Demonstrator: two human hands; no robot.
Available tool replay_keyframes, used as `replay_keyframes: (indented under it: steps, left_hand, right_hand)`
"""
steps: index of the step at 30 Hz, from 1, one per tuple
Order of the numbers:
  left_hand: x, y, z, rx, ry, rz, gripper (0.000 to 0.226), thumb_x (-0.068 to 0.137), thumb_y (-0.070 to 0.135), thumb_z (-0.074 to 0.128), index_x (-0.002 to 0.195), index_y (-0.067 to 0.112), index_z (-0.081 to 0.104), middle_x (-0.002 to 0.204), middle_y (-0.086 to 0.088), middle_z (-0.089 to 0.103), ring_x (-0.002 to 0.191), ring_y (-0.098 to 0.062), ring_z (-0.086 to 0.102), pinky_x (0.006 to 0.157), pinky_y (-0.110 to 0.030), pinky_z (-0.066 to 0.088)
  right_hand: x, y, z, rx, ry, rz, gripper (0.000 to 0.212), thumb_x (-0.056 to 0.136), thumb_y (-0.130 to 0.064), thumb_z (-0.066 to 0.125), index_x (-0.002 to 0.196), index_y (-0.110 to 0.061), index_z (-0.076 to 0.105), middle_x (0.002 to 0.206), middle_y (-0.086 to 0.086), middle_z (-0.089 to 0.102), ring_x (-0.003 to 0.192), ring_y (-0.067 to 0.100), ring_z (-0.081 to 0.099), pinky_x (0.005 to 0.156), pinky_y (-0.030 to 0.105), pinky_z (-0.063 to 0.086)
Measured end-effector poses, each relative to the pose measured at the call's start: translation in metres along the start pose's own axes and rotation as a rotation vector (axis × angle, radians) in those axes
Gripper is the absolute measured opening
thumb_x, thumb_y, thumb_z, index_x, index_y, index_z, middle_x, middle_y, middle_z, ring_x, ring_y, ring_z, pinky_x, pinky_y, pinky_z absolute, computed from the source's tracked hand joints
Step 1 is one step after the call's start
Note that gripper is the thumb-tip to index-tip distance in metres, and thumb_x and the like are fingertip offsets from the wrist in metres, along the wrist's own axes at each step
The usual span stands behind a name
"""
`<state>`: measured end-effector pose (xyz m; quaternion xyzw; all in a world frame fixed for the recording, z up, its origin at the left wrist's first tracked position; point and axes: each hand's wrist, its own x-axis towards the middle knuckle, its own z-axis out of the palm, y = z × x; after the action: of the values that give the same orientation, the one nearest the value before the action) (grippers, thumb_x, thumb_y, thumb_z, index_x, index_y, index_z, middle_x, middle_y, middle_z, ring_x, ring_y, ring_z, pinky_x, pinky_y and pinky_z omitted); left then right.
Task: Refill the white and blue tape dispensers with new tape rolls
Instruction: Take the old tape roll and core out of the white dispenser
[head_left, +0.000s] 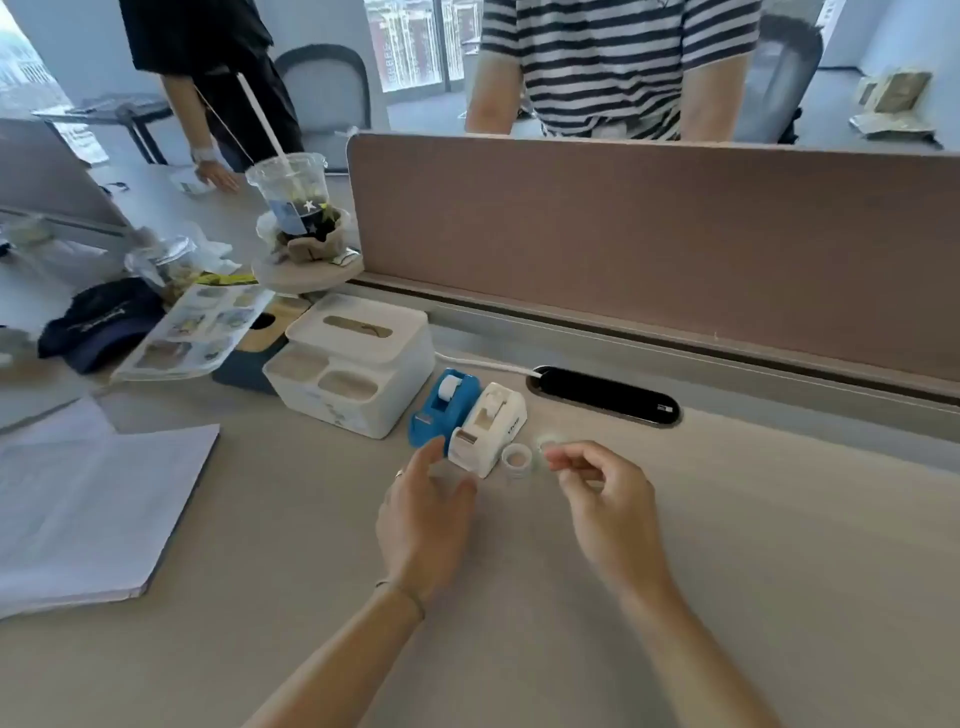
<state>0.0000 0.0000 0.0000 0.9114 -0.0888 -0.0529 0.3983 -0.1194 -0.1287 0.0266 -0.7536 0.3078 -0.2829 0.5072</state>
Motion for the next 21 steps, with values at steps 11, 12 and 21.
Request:
replay_keyframes:
  steps: [11,12,21]
  left_hand:
    - [0.038,0.006,0.012,0.369,0.154,0.354,0.045,0.076,0.066,0.057,0.084,0.023,0.065,0.088,0.000,0.071,0.079,-0.024,0.067,0.063,-0.029,0.043]
    - [0.039,0.007,0.014,0.378,0.153,0.377,0.046,0.075,0.066,0.058,0.085,0.021,0.064,0.089,-0.001,0.070,0.080,-0.025,0.068,0.063,-0.030,0.045]
    - [0.031,-0.025,-0.010,0.227,0.069,0.441,0.040,0.072,0.058,0.065,0.079,0.021,0.052,0.084,0.000,0.063,0.074,-0.025,0.061,0.063,-0.032,0.048]
  right_hand:
    - [-0.005,0.003,0.009,0.020,0.053,-0.103,0.026,0.090,-0.002,0.062,0.087,-0.022,0.078,0.089,-0.010,0.079,0.084,-0.001,0.068,0.078,0.016,0.051]
    - [-0.010,0.002,0.008,0.025,0.048,-0.109,0.027,0.090,-0.001,0.062,0.087,-0.022,0.078,0.089,-0.010,0.079,0.083,-0.002,0.068,0.078,0.017,0.051]
    - [-0.057,0.006,0.007,0.078,0.075,-0.117,0.030,0.087,0.002,0.058,0.082,-0.019,0.078,0.083,-0.008,0.078,0.082,0.004,0.069,0.085,0.032,0.057]
